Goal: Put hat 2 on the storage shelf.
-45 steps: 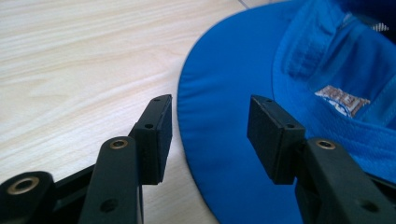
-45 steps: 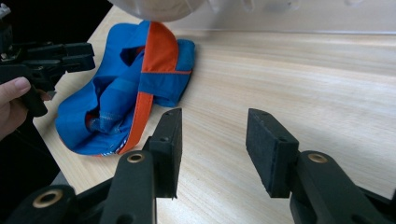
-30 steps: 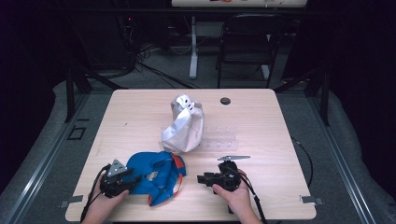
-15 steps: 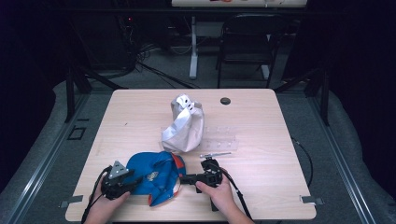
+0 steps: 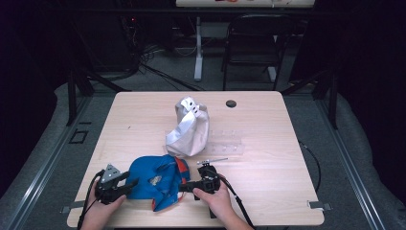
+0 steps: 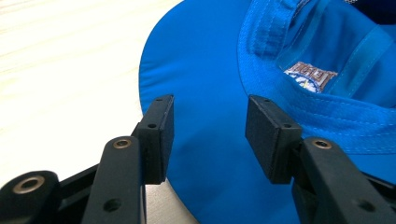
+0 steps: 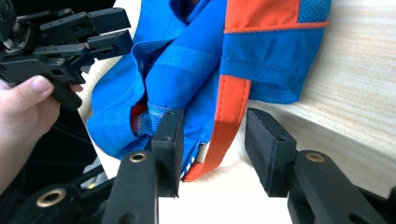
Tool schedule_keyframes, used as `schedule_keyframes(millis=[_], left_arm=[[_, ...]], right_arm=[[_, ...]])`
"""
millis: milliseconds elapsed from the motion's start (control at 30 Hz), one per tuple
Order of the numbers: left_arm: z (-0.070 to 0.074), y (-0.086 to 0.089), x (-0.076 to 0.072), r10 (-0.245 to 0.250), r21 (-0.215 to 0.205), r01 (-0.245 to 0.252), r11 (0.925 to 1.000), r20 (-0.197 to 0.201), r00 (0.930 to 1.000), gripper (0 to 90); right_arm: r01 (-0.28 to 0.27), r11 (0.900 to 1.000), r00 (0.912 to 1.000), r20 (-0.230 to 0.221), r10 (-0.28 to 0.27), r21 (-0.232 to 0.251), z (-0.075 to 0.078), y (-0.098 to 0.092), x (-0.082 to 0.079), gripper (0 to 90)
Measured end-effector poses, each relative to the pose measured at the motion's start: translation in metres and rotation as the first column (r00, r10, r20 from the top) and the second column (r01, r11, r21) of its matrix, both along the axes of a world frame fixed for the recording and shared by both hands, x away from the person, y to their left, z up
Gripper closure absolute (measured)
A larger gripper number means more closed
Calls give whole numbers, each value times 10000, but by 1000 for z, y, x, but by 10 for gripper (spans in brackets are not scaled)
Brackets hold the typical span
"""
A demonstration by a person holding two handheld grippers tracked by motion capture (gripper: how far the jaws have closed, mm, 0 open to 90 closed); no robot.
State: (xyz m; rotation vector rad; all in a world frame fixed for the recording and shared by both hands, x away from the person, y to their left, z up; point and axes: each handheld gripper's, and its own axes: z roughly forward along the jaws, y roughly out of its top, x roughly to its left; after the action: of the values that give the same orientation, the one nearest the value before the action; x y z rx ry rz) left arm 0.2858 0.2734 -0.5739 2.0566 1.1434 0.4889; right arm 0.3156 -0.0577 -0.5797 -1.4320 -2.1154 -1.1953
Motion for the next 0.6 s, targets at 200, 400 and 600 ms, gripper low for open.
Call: schedule_keyframes(millis=[200, 400, 600], left_arm=[[0, -1, 0, -64, -20, 64, 10000, 48, 10000, 526], [0, 1, 0, -9, -49, 9, 10000, 55, 10000, 526], [3, 4, -1, 41, -64, -41, 10000, 90, 10000, 525]], right_arm=[[-355, 9992, 9987, -363, 362, 209, -4, 3, 0, 743], [-400, 9951, 9964, -711, 465, 902, 5, -4, -2, 776], [-164, 9898, 9922, -1201, 336, 1412, 24, -24, -5, 777]])
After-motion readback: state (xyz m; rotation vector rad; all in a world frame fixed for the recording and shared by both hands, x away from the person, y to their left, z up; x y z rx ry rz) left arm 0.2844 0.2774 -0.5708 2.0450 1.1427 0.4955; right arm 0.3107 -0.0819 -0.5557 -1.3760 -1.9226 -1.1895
